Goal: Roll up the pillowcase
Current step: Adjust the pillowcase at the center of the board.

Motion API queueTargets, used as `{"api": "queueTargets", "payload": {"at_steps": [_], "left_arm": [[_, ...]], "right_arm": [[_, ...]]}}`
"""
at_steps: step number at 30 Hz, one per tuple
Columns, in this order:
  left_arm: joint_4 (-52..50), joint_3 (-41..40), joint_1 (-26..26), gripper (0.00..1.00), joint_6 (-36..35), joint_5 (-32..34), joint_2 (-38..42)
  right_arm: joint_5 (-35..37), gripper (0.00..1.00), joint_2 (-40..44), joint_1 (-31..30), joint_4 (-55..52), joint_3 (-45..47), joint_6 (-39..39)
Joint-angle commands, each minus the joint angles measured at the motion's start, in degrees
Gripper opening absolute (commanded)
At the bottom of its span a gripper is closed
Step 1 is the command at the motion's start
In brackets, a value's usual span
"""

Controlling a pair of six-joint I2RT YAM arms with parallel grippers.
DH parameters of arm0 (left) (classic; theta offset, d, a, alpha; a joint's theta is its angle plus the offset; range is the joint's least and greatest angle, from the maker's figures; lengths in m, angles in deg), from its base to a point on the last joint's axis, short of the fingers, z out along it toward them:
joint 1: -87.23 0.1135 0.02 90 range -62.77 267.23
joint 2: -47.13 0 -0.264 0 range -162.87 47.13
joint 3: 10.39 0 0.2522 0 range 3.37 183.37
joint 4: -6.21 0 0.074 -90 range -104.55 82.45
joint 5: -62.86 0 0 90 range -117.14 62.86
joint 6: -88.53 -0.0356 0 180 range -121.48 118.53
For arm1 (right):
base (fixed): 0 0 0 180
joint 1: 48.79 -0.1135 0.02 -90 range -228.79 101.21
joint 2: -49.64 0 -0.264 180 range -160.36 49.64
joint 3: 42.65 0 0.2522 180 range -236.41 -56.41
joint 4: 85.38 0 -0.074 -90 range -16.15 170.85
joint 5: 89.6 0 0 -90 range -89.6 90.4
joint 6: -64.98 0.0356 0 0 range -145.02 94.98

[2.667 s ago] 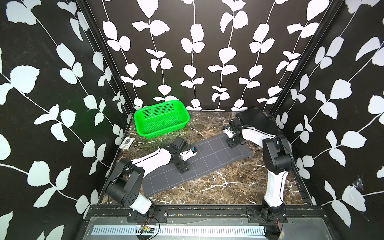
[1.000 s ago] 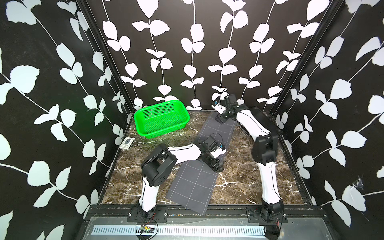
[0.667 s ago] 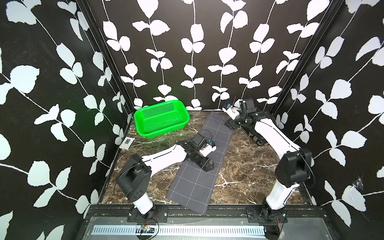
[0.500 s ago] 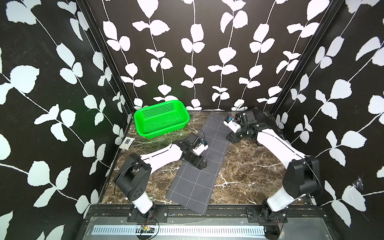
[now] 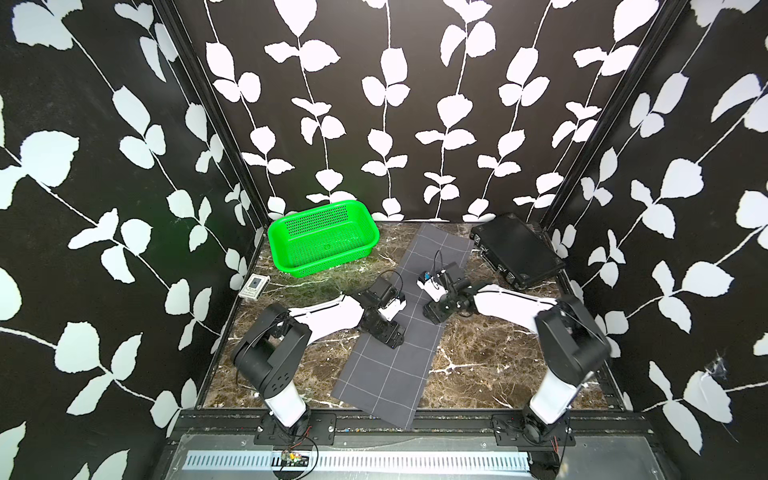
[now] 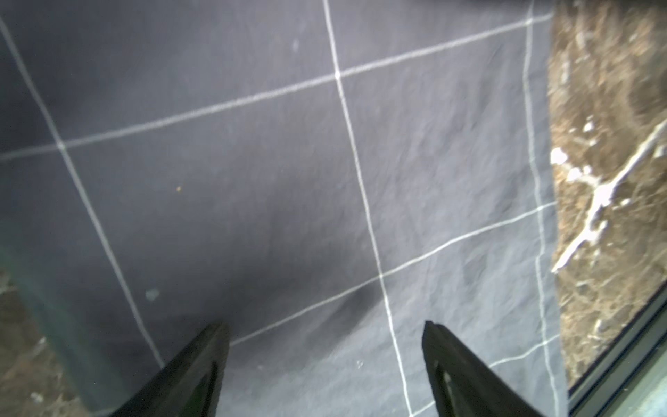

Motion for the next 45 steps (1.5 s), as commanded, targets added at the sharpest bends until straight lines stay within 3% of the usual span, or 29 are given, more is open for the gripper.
{"api": "queueTargets", "payload": {"at_steps": [1,12,23,28,33,41,45], "left_arm": [[1.48,0.95,1.45,0.85,0.90,-2.66,-1.11],[2.60,2.50,1.50,0.85,2.90,-4.47,-2.70],[-0.33,7.45,5.42,0.86,-1.53,-4.20,-5.90],[-6.61,9.18,5.78,0.86,-1.89,-3.52,-1.16],[-11.13,4.95,5.94,0.86,2.90,-1.53,8.17],[-20.11,-4.77,6.04,0.82,17.94,-1.85,19.68],[-22.40,-8.74,6.05,0.79,21.04,-2.63,23.08]], "right_arm": [[4.12,0.68,-4.04,0.01,-1.79,-6.60,-2.64],[6.65,0.67,-15.88,1.21,-10.05,-20.93,-4.48],[4.46,0.68,-18.51,3.03,-10.03,-28.04,-9.29],[-0.15,0.70,-9.87,3.04,-5.67,-21.33,-11.84],[-2.97,0.72,0.51,1.21,-4.42,-11.74,-13.82],[-3.43,0.73,15.08,-11.19,-0.36,3.74,-11.36],[-1.86,0.73,18.36,-20.04,2.88,8.35,-8.94]]}}
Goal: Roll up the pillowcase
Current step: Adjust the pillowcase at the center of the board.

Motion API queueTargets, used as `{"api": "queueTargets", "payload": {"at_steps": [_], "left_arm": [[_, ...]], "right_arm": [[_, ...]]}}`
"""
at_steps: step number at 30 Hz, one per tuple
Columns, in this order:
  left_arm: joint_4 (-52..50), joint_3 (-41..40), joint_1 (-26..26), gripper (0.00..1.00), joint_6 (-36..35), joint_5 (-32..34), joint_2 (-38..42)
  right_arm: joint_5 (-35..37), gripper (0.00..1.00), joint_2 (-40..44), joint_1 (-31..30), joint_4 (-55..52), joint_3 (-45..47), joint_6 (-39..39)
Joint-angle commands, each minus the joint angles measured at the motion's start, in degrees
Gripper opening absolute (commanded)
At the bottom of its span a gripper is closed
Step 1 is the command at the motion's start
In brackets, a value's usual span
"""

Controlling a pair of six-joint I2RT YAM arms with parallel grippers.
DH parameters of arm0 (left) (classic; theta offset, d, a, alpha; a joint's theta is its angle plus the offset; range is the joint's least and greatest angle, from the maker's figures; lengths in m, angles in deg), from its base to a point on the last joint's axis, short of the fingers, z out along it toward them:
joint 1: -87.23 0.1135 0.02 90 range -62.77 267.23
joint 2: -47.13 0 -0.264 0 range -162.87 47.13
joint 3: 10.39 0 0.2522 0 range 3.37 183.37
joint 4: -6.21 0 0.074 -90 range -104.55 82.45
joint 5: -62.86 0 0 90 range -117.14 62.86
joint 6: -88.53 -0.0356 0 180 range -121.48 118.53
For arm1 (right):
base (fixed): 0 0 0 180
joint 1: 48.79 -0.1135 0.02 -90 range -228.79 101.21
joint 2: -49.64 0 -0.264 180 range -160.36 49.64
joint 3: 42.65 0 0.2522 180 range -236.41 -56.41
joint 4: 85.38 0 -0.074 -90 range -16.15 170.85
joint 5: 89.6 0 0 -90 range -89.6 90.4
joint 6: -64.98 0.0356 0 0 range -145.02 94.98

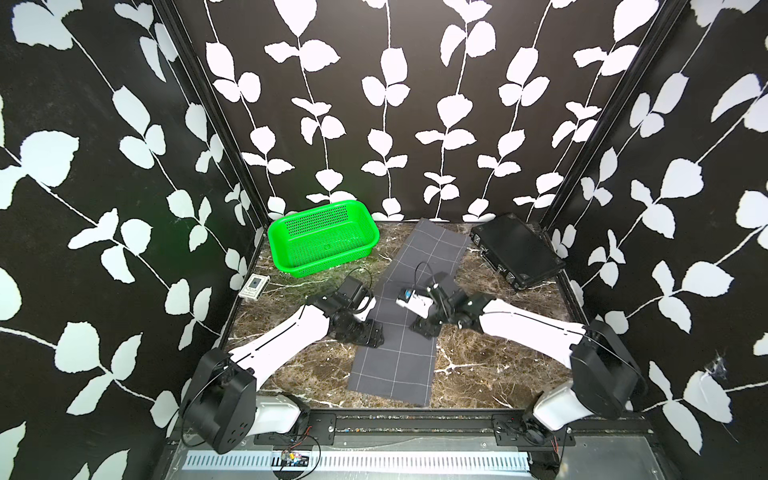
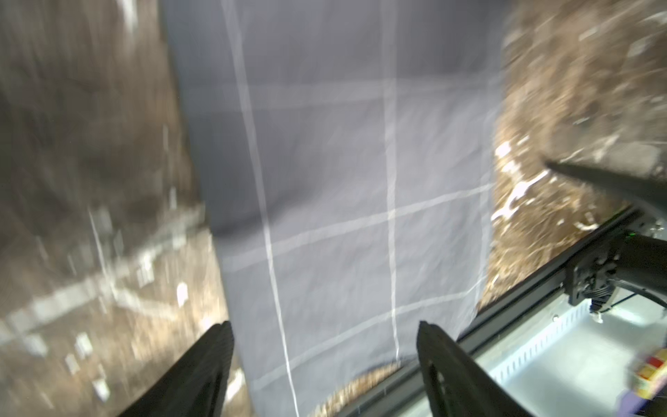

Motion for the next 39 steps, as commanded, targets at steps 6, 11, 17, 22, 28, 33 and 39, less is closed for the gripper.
{"api": "queueTargets", "payload": {"at_steps": [6,11,17,22,28,33,39], "left_arm": [[-7.18,-5.66,-0.07,0.73,7.30,0.72,3.37],[-8.00,-5.43,-1.57,0.67,7.11,1.63,2.03],[-10.34,-5.30,-5.14,0.53,7.74,5.80,0.83],[-7.95,-6.99,-8.26,0.46,9.06,5.86,-0.66],[-8.57,-7.42,-8.93,0.43,8.74,7.39,-2.07],[-9.20,-8.20,-9.71,0.41,9.51,9.24,-2.32],[-6.65,-9.11,-10.67,0.36,10.76,8.77,-2.83]], "right_arm": [[4.04,0.72,2.26,-17.12,7.85,7.63,4.22],[5.85,0.72,1.09,-23.48,8.97,9.74,4.43],[7.67,0.72,1.29,-25.34,8.62,11.98,3.15],[7.84,0.72,0.08,-26.24,8.99,12.00,1.12],[8.12,0.72,-0.93,-26.42,9.02,11.63,-0.48],[8.17,0.72,-1.70,-26.42,9.42,11.34,-0.77],[8.43,0.72,-2.33,-26.40,10.15,11.14,-0.78]]}}
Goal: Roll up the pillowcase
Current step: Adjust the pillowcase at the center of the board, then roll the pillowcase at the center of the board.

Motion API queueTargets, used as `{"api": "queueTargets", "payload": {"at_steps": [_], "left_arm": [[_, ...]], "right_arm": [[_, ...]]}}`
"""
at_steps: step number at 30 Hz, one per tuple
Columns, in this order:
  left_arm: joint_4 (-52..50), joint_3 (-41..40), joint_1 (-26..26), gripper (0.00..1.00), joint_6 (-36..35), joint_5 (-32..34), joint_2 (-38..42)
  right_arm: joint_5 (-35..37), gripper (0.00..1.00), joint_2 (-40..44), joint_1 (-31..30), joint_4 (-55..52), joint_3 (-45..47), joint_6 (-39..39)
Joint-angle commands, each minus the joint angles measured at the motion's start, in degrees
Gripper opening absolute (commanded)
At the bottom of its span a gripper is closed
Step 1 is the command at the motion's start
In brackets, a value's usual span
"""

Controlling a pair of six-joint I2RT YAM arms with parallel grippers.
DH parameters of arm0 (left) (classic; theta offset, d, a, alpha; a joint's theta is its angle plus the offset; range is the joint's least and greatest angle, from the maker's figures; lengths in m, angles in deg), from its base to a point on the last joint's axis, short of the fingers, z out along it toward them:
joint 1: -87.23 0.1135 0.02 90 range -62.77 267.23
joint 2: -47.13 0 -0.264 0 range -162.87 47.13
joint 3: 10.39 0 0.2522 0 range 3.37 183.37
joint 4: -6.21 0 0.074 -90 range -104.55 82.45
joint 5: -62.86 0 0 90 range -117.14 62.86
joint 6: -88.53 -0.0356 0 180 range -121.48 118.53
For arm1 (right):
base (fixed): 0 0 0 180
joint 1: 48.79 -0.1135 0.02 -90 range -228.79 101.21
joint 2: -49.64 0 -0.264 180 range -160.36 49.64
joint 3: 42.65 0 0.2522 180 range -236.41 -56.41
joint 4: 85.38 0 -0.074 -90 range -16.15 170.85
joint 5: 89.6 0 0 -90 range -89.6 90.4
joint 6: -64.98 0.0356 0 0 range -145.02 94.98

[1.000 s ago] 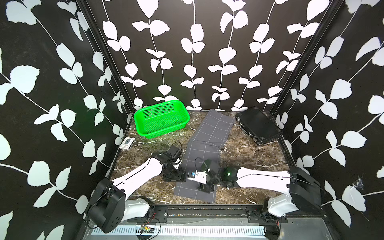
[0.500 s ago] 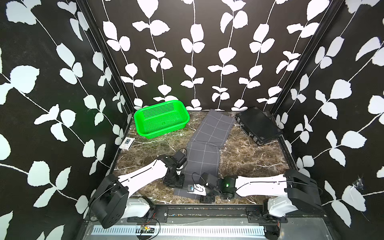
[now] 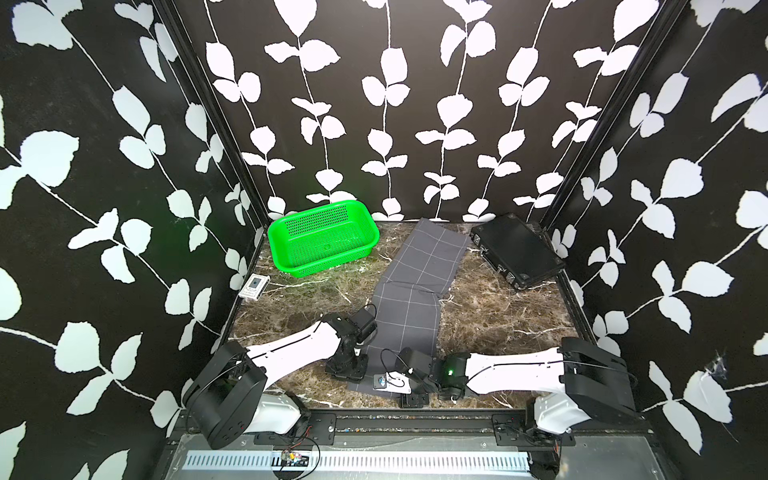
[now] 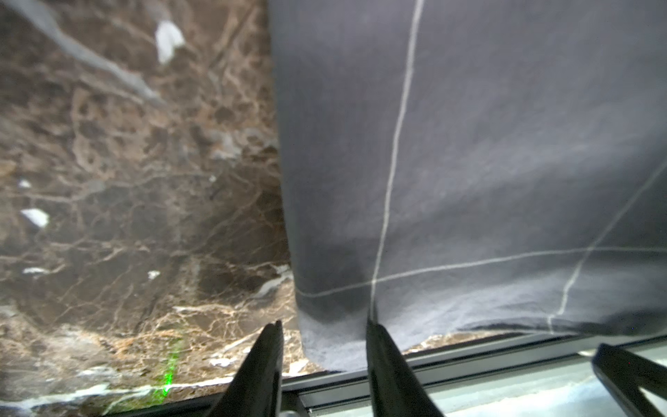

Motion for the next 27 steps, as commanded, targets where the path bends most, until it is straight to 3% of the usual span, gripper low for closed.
{"api": "queueTargets", "payload": {"at_steps": [1,6,15,27], "left_arm": [[1.19,-0.72,-0.72,0.34,1.32,0.23,-0.32],[1.70,0.13,-1.19,0.26,1.34,-0.50,-1.42],[-1.16,1.26,-1.18,0.01,1.57,-0.10,0.66],[-4.11,-0.56,0.05,0.00,6.25,-4.23,11.60]], "right_arm": [[0.94,0.72,-0.88,-0.52,1.57,0.01,-0.19],[1.05,0.72,-1.23,-0.54,1.70,-0.25,-0.14],[0.89,0.72,-1.23,-0.54,2.10,-0.50,-1.33],[-3.71,0.71,-0.79,-0.48,5.38,-0.42,-3.09]]}}
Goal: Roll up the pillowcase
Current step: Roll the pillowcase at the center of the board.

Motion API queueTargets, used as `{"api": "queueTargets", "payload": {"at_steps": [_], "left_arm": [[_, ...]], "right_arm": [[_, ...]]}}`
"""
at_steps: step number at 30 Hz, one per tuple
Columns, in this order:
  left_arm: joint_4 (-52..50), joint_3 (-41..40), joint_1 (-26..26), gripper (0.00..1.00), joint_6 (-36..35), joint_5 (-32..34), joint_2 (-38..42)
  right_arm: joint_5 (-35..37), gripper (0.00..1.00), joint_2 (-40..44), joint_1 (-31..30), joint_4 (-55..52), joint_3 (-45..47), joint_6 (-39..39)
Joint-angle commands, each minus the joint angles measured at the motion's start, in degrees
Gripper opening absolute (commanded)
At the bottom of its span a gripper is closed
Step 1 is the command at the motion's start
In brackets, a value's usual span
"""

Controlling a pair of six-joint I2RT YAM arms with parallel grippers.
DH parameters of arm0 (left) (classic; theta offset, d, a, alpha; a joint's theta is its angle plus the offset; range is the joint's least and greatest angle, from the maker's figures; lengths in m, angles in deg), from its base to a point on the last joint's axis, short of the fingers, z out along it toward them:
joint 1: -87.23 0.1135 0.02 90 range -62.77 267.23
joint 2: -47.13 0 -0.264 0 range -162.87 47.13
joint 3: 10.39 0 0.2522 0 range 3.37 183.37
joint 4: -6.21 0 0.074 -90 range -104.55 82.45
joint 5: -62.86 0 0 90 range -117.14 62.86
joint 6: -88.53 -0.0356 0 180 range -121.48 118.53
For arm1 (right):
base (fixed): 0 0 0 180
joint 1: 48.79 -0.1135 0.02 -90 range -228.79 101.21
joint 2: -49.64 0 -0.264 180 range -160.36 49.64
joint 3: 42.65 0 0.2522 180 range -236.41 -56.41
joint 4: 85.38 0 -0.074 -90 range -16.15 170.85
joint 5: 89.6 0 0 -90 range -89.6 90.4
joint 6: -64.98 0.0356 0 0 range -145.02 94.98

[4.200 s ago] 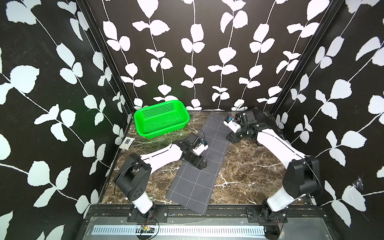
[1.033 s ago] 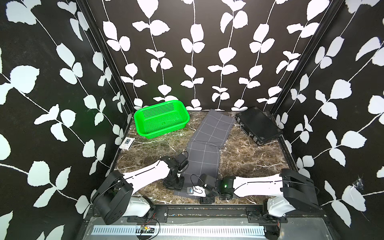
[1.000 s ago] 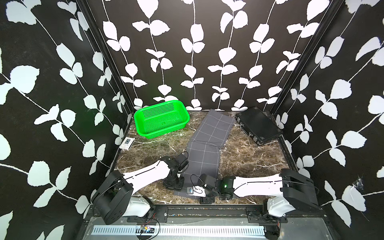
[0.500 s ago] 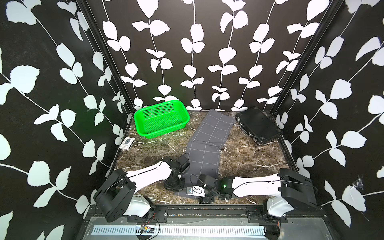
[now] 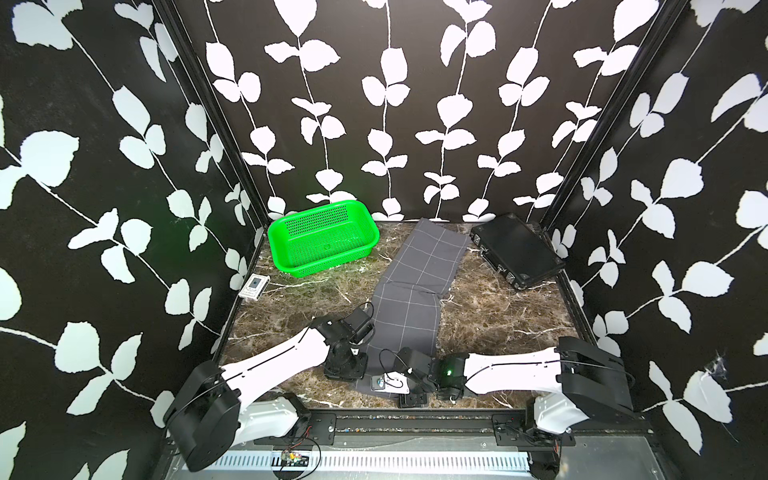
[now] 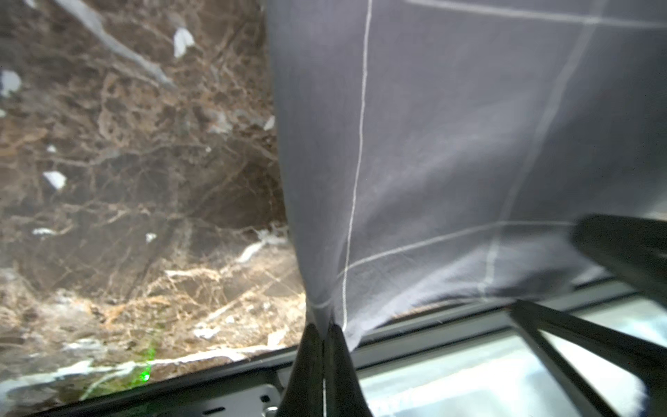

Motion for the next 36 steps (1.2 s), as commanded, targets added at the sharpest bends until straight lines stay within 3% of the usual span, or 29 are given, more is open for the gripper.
{"api": "queueTargets", "payload": {"at_steps": [1,7,21,28,36], "left_arm": [[-2.14,-1.30,1.43,0.00,1.70,-1.70,2.62],[-0.18,-3.35,7.03,0.00,2.37,-2.43,3.72],[-2.34,-4.95,10.85,0.00,3.57,4.14,4.92],[-4.43,-1.80,11.20,0.00,0.89,8.24,0.31],[-3.96,-1.40,11.20,0.00,-1.01,8.73,-2.30]], "right_arm": [[-3.14,0.71,-0.25,-0.54,3.01,-0.49,-0.92],[-4.65,0.70,-2.01,-0.87,2.91,-2.46,-3.03],[3.91,0.67,-10.45,-2.91,-1.34,-6.95,-2.88],[4.83,0.53,-9.06,-2.85,-6.07,-7.02,-2.08],[3.32,0.28,-7.28,-2.98,-6.44,-8.10,-1.13]]}}
